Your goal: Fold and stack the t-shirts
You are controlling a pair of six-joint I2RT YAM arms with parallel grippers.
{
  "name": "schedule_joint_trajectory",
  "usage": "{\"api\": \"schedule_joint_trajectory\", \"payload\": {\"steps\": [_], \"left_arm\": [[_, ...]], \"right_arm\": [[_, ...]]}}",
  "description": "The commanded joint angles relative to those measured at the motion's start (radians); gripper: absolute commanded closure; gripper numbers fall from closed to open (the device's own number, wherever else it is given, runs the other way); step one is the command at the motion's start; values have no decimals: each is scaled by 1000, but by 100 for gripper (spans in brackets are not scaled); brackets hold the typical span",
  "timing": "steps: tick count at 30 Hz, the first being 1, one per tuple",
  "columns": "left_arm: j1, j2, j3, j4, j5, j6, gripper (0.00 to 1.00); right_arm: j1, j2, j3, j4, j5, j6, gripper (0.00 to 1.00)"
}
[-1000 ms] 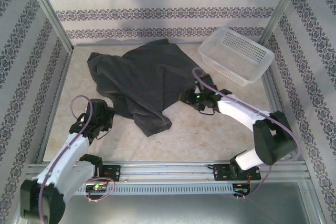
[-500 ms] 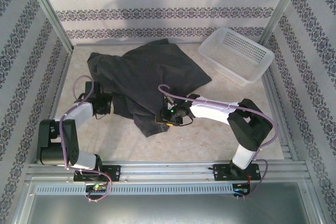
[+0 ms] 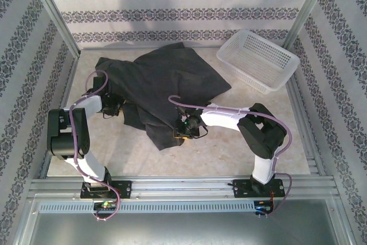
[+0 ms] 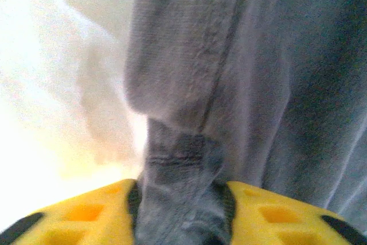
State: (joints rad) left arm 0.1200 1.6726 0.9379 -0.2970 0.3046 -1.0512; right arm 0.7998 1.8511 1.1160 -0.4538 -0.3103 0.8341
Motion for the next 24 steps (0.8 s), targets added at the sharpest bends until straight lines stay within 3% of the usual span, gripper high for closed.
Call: {"api": "schedule_joint_trajectory", "payload": {"steps": [1,11,19,24], "left_arm": [[5,-70,-22,-113,-53,53,49],[-3,44,-32,50,49,23,61],[-2,23,54,-2,-1,40,100],[1,-51,147,-114,-67,90,100]], "right_arm": [[-17,19,21,-45,36,-10,87],[-38,7,45,-69,30,-22,97],[-70,-30,73,-100,36,-43,100],[-116,-100,94,-109,41,-51,100]]}}
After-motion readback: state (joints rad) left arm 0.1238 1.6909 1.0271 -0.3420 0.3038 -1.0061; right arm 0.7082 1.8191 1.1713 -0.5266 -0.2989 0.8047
